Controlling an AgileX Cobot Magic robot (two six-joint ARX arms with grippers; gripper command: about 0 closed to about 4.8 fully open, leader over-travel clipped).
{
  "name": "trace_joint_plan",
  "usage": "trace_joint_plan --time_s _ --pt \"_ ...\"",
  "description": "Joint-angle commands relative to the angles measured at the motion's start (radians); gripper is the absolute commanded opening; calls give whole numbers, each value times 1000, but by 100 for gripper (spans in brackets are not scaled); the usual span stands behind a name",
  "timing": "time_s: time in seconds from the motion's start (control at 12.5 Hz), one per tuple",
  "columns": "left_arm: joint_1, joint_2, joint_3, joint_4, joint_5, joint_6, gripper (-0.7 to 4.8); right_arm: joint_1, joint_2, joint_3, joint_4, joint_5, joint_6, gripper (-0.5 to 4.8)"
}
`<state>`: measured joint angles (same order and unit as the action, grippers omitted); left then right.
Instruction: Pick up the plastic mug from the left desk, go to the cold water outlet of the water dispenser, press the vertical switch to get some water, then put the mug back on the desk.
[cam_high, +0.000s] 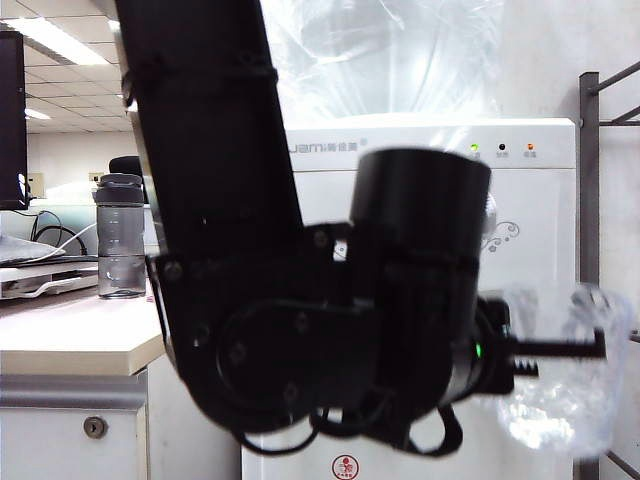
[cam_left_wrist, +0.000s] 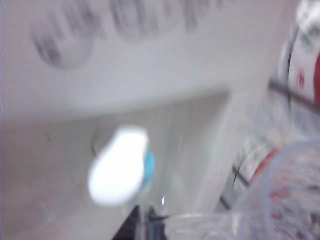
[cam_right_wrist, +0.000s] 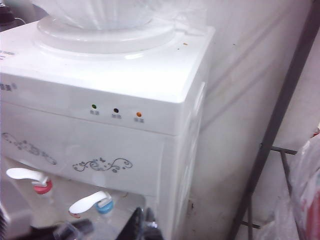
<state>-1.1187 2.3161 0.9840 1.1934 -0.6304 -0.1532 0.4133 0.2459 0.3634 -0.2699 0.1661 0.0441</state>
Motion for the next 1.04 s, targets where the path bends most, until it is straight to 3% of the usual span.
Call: trace_joint_plan --time_s 0.08,1.04 --pt "-3 -42 -4 36 -2 -1 2 -1 -4 4 12 20 0 -1" --pt "-4 -144 -4 35 -4 0 2 -1 -37 4 13 19 0 -1"
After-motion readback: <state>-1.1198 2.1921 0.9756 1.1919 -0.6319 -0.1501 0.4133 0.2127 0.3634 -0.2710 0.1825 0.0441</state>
